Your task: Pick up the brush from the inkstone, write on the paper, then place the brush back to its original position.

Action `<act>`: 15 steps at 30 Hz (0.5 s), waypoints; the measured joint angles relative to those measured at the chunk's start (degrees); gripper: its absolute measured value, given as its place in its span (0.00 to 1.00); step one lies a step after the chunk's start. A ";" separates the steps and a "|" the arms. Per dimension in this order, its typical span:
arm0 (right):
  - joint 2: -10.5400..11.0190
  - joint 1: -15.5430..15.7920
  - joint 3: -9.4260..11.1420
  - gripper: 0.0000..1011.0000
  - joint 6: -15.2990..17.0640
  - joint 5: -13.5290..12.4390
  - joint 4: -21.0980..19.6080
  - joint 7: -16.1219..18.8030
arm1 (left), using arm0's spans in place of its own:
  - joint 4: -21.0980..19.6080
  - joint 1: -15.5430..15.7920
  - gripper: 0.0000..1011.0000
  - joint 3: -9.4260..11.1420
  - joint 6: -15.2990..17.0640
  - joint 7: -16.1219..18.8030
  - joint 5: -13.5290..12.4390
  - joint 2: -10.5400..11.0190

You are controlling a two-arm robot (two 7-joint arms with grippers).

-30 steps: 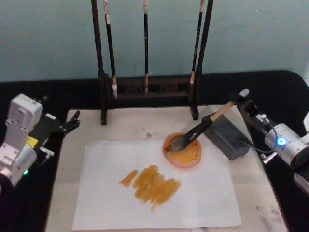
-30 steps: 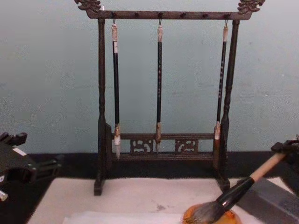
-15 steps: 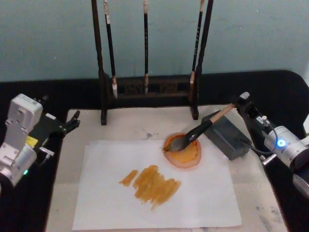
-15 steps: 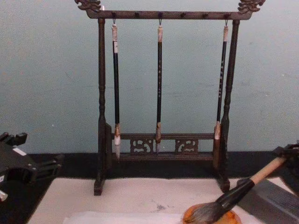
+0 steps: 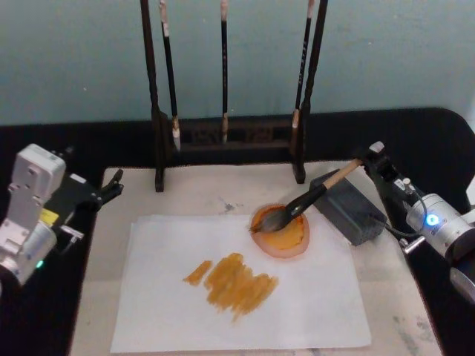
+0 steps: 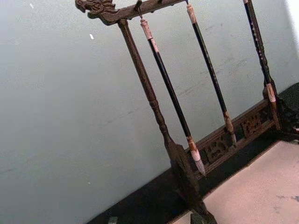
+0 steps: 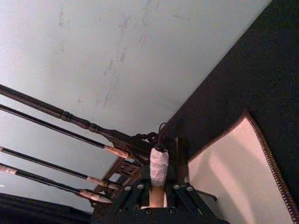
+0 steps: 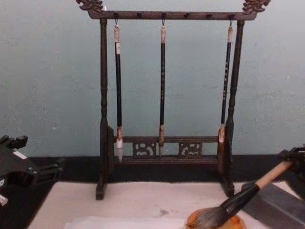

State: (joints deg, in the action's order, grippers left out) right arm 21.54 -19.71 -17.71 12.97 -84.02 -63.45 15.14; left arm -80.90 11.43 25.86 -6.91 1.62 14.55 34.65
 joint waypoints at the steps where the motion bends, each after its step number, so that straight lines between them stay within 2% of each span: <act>1: 0.00 0.00 0.00 0.19 0.00 0.02 0.00 0.01 | 0.00 0.00 1.00 0.00 0.00 0.00 0.00 0.00; 15: 0.00 0.00 0.06 0.64 0.01 0.20 -0.04 0.13 | 0.00 0.00 1.00 0.00 0.00 0.00 0.00 0.00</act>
State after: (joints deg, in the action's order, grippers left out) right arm 21.54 -19.71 -17.65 12.98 -83.83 -63.50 15.27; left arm -80.90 11.44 25.86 -6.91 1.62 14.55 34.65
